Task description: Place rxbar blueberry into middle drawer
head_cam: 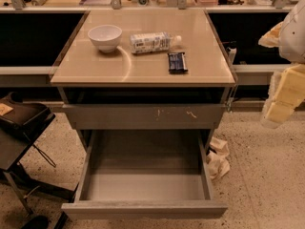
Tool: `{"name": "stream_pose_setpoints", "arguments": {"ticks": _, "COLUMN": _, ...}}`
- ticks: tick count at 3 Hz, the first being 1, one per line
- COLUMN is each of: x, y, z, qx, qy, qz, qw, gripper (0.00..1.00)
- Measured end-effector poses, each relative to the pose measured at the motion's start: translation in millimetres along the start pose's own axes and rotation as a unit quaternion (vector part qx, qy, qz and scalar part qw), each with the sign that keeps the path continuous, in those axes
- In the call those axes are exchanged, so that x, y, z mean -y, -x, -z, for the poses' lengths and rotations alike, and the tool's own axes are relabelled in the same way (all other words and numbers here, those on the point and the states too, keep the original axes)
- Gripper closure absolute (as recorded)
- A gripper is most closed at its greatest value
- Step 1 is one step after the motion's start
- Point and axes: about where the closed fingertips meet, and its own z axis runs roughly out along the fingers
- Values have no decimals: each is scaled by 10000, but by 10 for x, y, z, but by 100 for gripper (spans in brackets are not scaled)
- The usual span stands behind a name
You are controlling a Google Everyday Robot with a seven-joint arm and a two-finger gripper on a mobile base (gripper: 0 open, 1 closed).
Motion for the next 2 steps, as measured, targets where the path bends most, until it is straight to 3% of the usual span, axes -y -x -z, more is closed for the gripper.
{"name": "stream_pose_setpoints", "arguments": {"ticks": 1, "x": 0, "y": 0, "z": 0, "qx": 0, "qy": 0, "qz": 0, "qw": 10000, "gripper": 0}}
{"name": "stream_pose_setpoints", "arguments": {"ticks": 2, "x": 155, "y": 60, "z": -13, "qx": 167, "qy": -45, "qz": 79, "qw": 9998, "gripper": 0}}
